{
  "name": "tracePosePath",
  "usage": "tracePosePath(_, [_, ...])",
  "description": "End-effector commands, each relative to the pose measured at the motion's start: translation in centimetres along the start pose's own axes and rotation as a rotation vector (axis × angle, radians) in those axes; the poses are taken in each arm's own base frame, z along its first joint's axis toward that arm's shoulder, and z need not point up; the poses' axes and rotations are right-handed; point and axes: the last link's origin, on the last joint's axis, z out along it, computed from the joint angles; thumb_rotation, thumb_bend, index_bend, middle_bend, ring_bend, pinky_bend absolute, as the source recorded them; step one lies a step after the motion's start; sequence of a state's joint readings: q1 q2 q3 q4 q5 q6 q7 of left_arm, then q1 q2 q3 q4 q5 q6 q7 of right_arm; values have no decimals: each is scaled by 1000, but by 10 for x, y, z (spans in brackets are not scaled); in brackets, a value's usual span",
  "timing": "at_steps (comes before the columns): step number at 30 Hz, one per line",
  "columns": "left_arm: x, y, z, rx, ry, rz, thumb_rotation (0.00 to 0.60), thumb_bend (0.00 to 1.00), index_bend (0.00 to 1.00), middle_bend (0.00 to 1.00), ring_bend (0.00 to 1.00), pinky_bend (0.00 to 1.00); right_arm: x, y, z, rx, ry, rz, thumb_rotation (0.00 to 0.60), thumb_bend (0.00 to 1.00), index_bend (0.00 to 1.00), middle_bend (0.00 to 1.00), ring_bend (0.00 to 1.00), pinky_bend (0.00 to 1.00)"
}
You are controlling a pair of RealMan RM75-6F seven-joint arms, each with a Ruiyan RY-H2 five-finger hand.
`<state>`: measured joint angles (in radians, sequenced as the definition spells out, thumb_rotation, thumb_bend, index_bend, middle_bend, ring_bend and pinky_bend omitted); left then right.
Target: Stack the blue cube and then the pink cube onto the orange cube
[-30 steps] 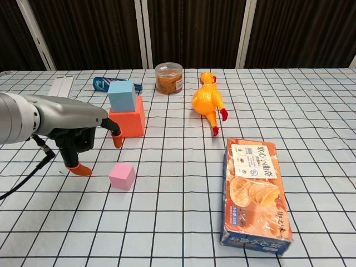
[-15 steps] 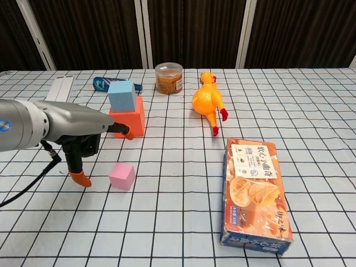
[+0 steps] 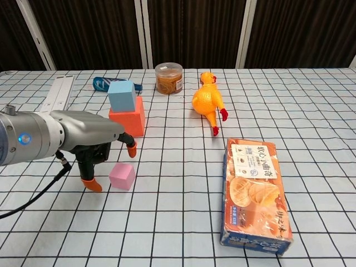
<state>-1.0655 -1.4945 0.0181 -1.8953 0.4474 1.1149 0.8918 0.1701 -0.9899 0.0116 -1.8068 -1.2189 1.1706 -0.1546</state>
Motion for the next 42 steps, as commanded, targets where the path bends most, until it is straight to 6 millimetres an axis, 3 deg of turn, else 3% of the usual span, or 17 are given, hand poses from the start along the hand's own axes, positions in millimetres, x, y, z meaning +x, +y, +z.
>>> tracePosePath(1, [0, 2, 1, -3, 1, -1, 600, 254, 253, 901, 737, 838, 0, 0, 0, 1, -3, 1, 600, 129, 87, 91, 187, 244])
tracePosePath(9, [-1, 5, 2, -7, 4, 7, 600, 316, 280, 902, 738, 839, -2, 0, 1, 3, -12, 3, 600, 129, 89, 91, 187, 244])
tracePosePath(42, [-9, 5, 4, 0, 36, 70, 600, 318, 309, 905, 738, 842, -7, 0, 2, 13, -31, 11, 600, 129, 90, 91, 187, 244])
